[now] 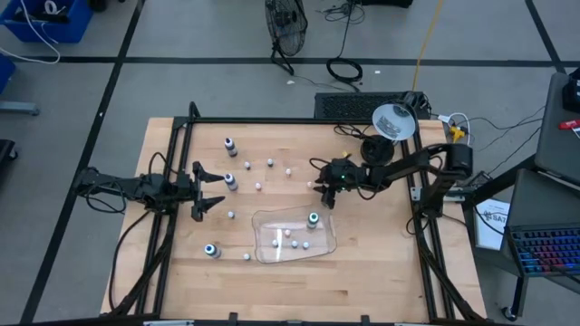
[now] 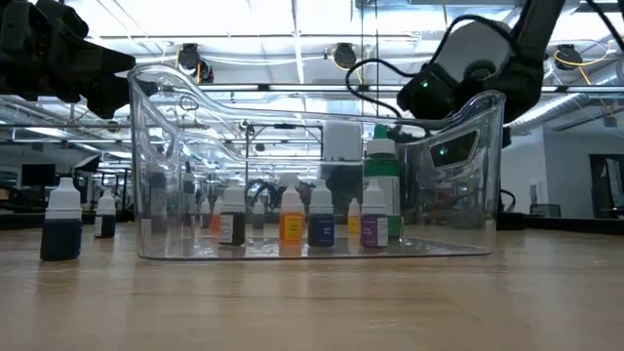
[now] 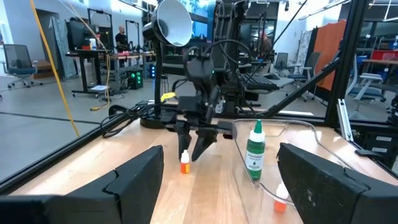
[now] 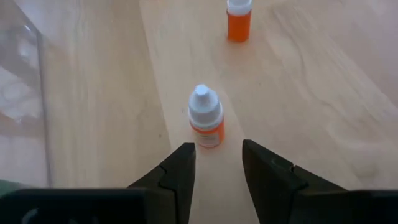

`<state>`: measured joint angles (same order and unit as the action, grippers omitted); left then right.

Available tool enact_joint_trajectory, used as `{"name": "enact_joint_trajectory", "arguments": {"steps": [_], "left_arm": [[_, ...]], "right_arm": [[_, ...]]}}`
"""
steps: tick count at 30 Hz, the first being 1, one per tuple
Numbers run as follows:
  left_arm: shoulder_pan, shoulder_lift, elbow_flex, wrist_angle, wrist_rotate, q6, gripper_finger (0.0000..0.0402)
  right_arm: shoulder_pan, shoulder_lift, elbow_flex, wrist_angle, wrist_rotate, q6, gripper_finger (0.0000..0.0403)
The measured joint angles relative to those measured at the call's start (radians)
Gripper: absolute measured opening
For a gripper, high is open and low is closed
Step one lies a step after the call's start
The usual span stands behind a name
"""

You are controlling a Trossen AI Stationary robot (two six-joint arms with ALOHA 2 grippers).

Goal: Pick & Place food coloring
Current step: Put the bottom right small orange food coloring bottle into the bin

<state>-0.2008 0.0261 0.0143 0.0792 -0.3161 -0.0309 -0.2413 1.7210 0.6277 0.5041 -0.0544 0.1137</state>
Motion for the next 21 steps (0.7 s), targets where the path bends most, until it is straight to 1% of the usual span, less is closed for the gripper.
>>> {"name": "enact_joint_trajectory", "arguments": {"steps": [9, 21], "left_arm": [[0.000, 0.000, 0.000, -0.001, 0.000, 0.000, 0.0310], [0.000, 0.000, 0.000, 0.000, 0.000, 0.000, 0.0310]], "right_arm": [[-0.001, 0.078, 0.095, 0.001, -0.002, -0.054, 0.0126], [-0.001, 0.074, 0.097, 0.026, -0.002, -0.059, 0.0125]]}}
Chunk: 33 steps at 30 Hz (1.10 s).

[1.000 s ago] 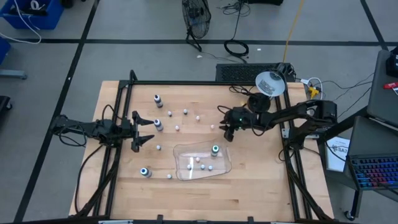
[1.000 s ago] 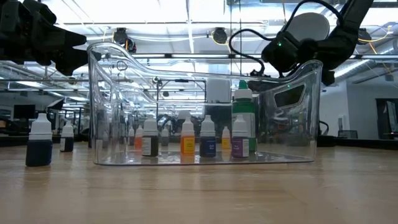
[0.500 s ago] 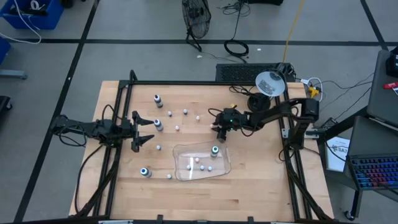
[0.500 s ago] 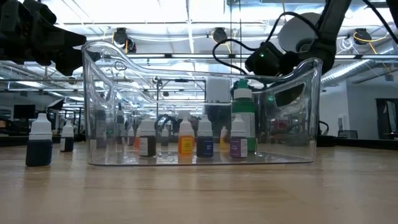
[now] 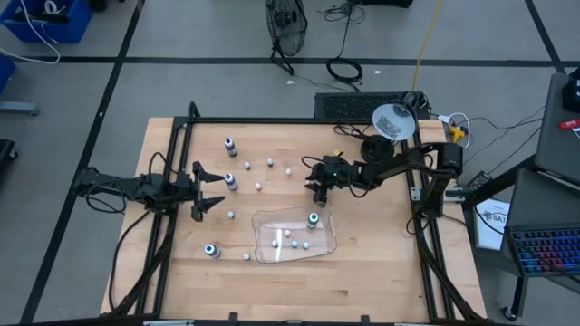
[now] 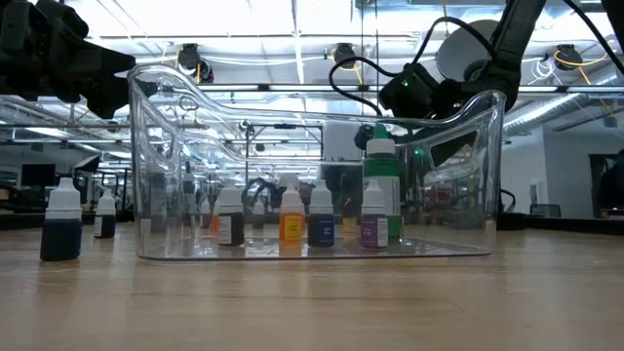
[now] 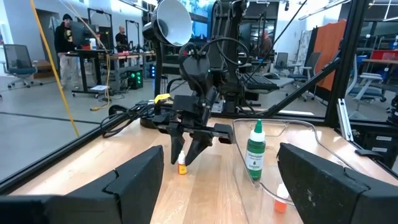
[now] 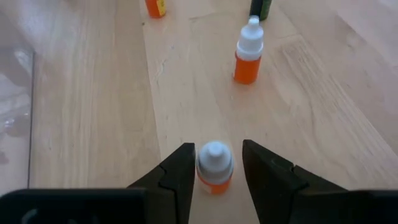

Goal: Pick & Place food coloring
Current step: Put the bottom right small orange food coloring bottle into the bin

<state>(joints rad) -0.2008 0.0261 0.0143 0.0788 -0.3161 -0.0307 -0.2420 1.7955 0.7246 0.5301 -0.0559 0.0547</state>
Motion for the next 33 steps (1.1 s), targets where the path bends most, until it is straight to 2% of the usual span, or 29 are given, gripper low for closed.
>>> {"name": "enact_joint_trajectory", "arguments": {"steps": [9, 16, 23, 33], "left_arm": [[0.000, 0.000, 0.000, 0.000, 0.000, 0.000, 0.0310], [0.000, 0.000, 0.000, 0.000, 0.000, 0.000, 0.0310], [0.000, 0.000, 0.000, 0.000, 0.000, 0.000, 0.0310], [0.000, 0.000, 0.000, 0.000, 0.000, 0.000, 0.0310]], "right_arm": [[0.001, -0.006, 0.005, -0.017, -0.002, 0.010, 0.0125], [0.012, -0.014, 0.150, -0.317, 0.000, -0.018, 0.0125], [0.021, -0.013, 0.257, -0.516, 0.000, -0.043, 0.0125], [0.019, -0.013, 0.299, -0.635, 0.002, -0.068, 0.0125]]}}
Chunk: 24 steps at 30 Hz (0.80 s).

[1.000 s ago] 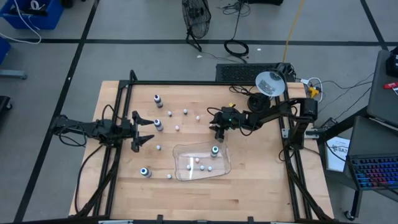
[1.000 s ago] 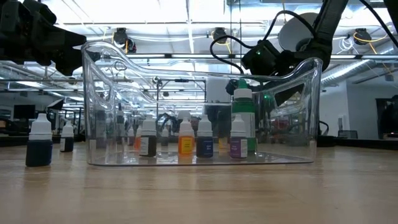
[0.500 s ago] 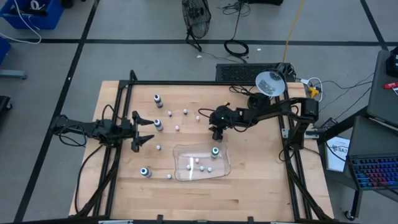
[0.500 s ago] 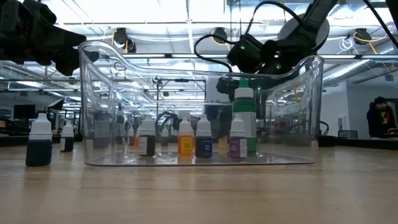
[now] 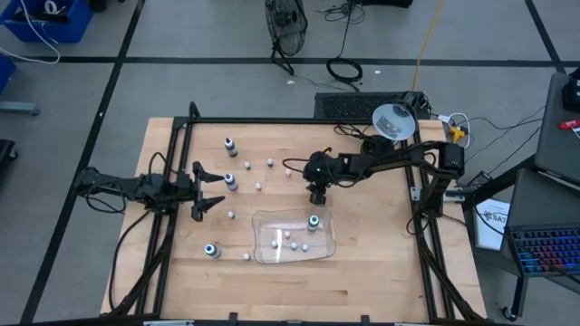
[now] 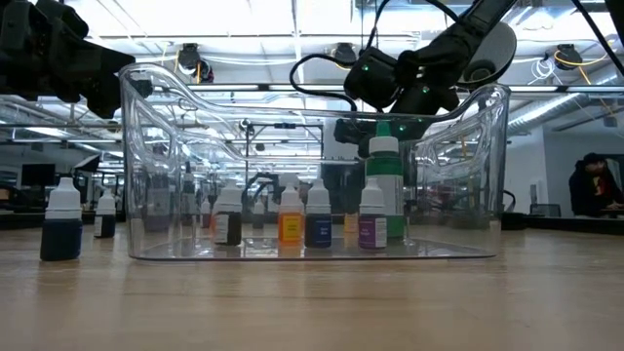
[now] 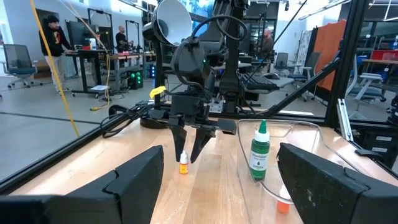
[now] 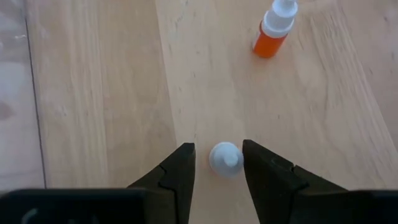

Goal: Pick & Place food coloring
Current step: Put the bottom right small orange food coloring bottle into the bin

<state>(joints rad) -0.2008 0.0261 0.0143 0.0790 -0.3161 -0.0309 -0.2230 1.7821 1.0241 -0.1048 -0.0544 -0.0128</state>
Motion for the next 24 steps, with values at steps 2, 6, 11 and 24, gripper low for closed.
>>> {"name": "enact_joint_trajectory", "arguments": {"steps": [2, 6, 11, 24], "left_arm": [[0.000, 0.000, 0.000, 0.000, 0.000, 0.000, 0.0310], [0.000, 0.000, 0.000, 0.000, 0.000, 0.000, 0.0310], [0.000, 0.000, 0.000, 0.000, 0.000, 0.000, 0.0310], [0.000, 0.000, 0.000, 0.000, 0.000, 0.000, 0.0310]], "right_arm": [[0.000, 0.000, 0.001, -0.008, 0.000, -0.003, 0.0125], [-0.006, 0.000, 0.001, -0.013, 0.000, -0.004, 0.0125], [-0.021, 0.000, 0.001, -0.013, 0.001, -0.007, 0.0125], [-0.024, 0.000, 0.001, -0.011, -0.001, -0.034, 0.0077]]}}
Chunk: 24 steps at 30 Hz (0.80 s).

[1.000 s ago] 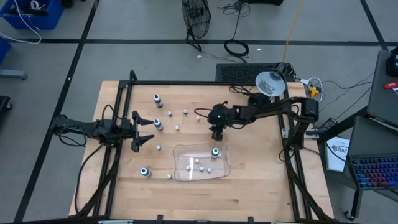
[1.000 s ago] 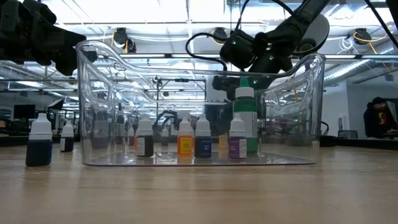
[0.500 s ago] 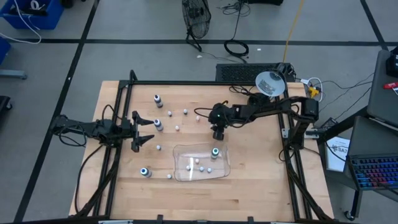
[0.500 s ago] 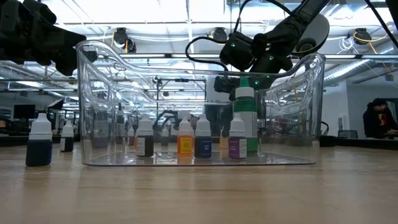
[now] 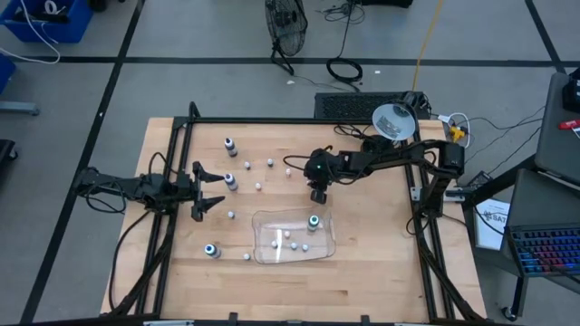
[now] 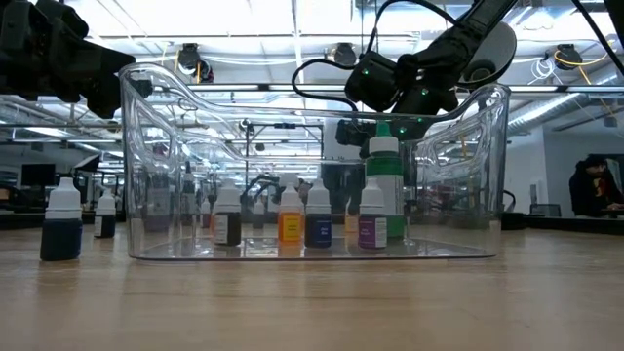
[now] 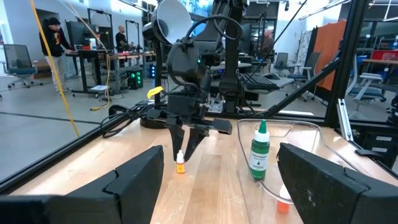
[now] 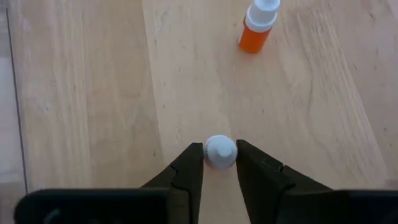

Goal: Pick & Place food coloring
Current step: Put the bottom right small orange food coloring bottle into the bin

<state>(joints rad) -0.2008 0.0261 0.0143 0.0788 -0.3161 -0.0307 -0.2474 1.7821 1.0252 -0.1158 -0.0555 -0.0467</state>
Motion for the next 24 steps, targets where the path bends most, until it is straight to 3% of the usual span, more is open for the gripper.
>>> {"name": "enact_joint_trajectory", "arguments": {"steps": [6, 16, 21, 24], "left_arm": [[0.000, 0.000, 0.000, 0.000, 0.000, 0.000, 0.0310], [0.000, 0.000, 0.000, 0.000, 0.000, 0.000, 0.0310], [0.000, 0.000, 0.000, 0.000, 0.000, 0.000, 0.0310], [0.000, 0.000, 0.000, 0.000, 0.000, 0.000, 0.0310]], "right_arm": [[0.000, 0.000, 0.000, 0.034, -0.001, -0.041, 0.0039], [0.012, -0.013, 0.001, 0.095, 0.001, -0.073, 0.0038], [0.054, -0.084, 0.058, 0.043, 0.004, -0.083, 0.0038], [0.112, -0.127, 0.126, -0.072, 0.066, -0.100, 0.0038]]}}
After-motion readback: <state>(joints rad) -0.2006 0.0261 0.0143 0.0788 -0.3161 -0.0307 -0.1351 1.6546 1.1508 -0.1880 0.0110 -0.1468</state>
